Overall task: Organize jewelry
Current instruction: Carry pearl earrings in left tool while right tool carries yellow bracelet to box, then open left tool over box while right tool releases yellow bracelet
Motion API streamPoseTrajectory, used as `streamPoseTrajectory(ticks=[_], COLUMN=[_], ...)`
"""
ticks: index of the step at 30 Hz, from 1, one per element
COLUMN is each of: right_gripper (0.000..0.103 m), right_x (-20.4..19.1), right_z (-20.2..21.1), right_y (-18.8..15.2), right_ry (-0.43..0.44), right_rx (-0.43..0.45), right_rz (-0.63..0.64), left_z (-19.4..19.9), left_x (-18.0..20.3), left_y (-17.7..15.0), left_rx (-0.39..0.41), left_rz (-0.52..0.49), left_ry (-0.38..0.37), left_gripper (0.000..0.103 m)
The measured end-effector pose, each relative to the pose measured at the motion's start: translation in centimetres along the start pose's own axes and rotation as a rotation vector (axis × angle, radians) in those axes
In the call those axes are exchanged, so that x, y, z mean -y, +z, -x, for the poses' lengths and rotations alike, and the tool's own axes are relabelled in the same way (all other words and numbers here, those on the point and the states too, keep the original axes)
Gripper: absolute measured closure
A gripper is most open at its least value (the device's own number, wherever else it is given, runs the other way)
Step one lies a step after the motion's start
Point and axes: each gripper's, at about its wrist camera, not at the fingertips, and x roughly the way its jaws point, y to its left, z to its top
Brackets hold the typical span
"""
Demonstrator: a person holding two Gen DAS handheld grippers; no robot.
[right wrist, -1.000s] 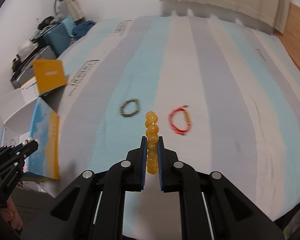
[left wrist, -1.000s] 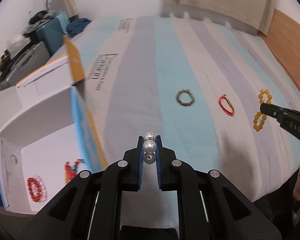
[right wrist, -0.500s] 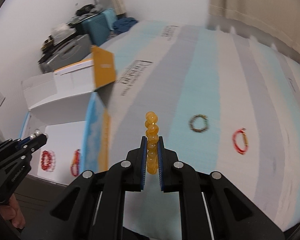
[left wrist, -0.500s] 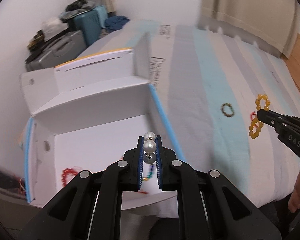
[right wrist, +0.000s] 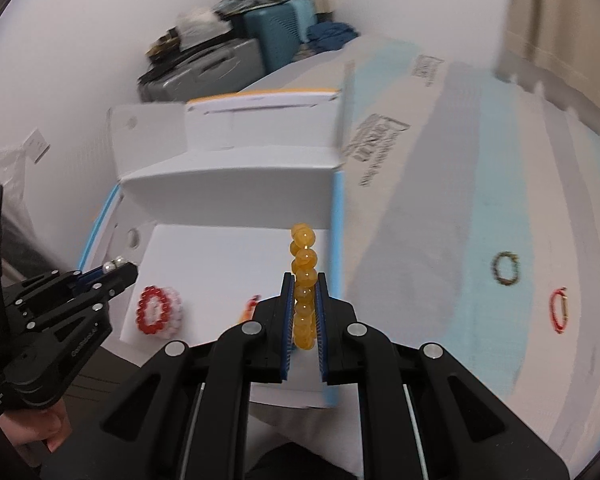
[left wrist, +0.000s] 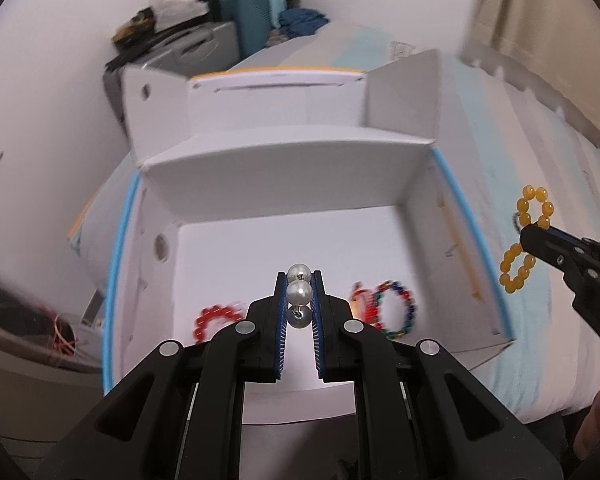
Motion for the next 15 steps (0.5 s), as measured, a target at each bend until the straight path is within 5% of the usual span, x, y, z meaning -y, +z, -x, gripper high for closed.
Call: streamPoseTrajectory(ticks=[15], right_gripper=[0.094], right_x=[-5.1], right_z=[-9.8], right_y=[-1.4], right_ry=[0.029], right_rx=[-0.233], right_rz=[0.063], left_z=[-6.8], left_x=[-5.9], left_y=[-2.5], left_rx=[-0.202], left_rz=[0.063], left_ry=[-0.003], left_gripper=[0.093])
